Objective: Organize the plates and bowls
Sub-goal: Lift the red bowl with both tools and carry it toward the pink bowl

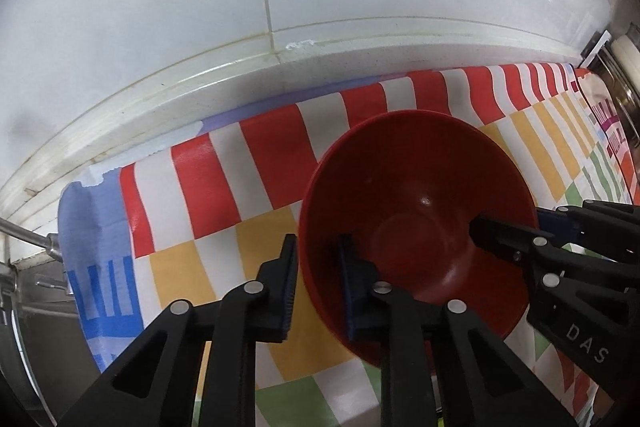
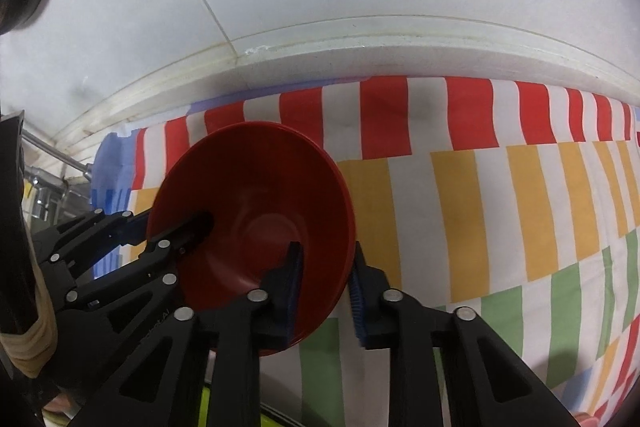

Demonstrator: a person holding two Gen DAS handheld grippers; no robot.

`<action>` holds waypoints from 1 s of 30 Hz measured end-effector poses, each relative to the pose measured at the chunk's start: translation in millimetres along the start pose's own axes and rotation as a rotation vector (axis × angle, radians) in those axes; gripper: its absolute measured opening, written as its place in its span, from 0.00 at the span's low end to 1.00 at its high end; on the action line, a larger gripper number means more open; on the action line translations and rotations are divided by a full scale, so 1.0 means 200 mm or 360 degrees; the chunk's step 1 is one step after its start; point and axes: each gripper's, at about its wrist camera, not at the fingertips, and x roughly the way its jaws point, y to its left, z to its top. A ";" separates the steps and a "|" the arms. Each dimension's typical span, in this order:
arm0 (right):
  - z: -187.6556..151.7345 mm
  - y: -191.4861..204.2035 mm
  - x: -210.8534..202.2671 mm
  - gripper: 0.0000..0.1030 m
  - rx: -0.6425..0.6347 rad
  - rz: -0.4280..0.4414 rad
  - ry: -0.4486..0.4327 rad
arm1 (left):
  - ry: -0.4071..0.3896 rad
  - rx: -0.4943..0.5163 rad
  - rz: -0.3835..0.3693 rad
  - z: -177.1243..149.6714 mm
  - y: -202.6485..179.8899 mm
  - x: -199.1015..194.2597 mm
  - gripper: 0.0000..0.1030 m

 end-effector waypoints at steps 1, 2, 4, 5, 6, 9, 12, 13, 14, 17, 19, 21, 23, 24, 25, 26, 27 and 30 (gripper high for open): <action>0.00 0.00 0.00 0.14 0.0008 -0.0009 -0.0001 | 0.0002 -0.0004 -0.0009 0.00 -0.01 0.00 0.15; 0.00 -0.01 0.00 0.14 0.0019 -0.0007 -0.0001 | 0.0002 -0.0007 -0.0005 0.01 -0.01 0.00 0.15; 0.00 -0.02 0.01 0.14 0.0046 0.0005 0.0005 | 0.0000 -0.0026 -0.0002 0.01 -0.02 0.00 0.15; 0.00 -0.02 0.01 0.14 0.0054 0.0007 0.0008 | 0.0001 -0.0036 -0.0006 0.01 -0.02 0.00 0.14; 0.00 -0.02 0.01 0.13 0.0060 0.0006 0.0010 | 0.0004 -0.0045 -0.0010 0.01 -0.02 0.00 0.14; -0.01 -0.03 0.00 0.13 0.0072 0.0005 0.0006 | -0.0001 -0.0058 -0.0018 0.00 -0.01 -0.03 0.14; -0.02 -0.03 -0.03 0.13 0.0069 0.0003 -0.0002 | -0.0014 -0.0067 -0.0026 -0.02 -0.01 -0.08 0.14; -0.02 -0.03 -0.05 0.13 0.0066 0.0003 -0.0006 | -0.0023 -0.0068 -0.0027 -0.02 -0.01 -0.10 0.14; -0.03 -0.03 -0.06 0.13 0.0063 0.0002 -0.0014 | -0.0029 -0.0068 -0.0028 -0.03 -0.01 -0.11 0.14; -0.05 -0.03 -0.11 0.13 0.0053 -0.0005 -0.0033 | -0.0058 -0.0068 -0.0036 -0.06 -0.03 -0.18 0.14; -0.08 -0.04 -0.15 0.13 0.0058 -0.0002 -0.0048 | -0.0081 -0.0062 -0.0031 -0.07 -0.05 -0.23 0.14; -0.10 -0.05 -0.20 0.13 0.0069 0.0006 -0.0072 | -0.0106 -0.0057 -0.0027 -0.09 -0.08 -0.27 0.14; -0.12 -0.06 -0.24 0.13 0.0073 0.0006 -0.0090 | -0.0121 -0.0047 -0.0025 -0.11 -0.12 -0.31 0.14; -0.14 -0.07 -0.27 0.13 0.0077 0.0005 -0.0107 | -0.0126 -0.0043 -0.0028 -0.12 -0.13 -0.33 0.14; -0.15 -0.08 -0.29 0.13 0.0077 0.0003 -0.0118 | -0.0132 -0.0039 -0.0030 -0.14 -0.13 -0.35 0.14; -0.17 -0.09 -0.32 0.13 0.0077 -0.0001 -0.0127 | -0.0140 -0.0033 -0.0030 -0.14 -0.15 -0.38 0.14; -0.19 -0.11 -0.35 0.13 0.0082 -0.0001 -0.0140 | -0.0149 -0.0029 -0.0030 -0.15 -0.17 -0.40 0.14; -0.24 -0.14 -0.42 0.13 0.0084 0.0003 -0.0169 | -0.0174 -0.0017 -0.0027 -0.17 -0.23 -0.47 0.14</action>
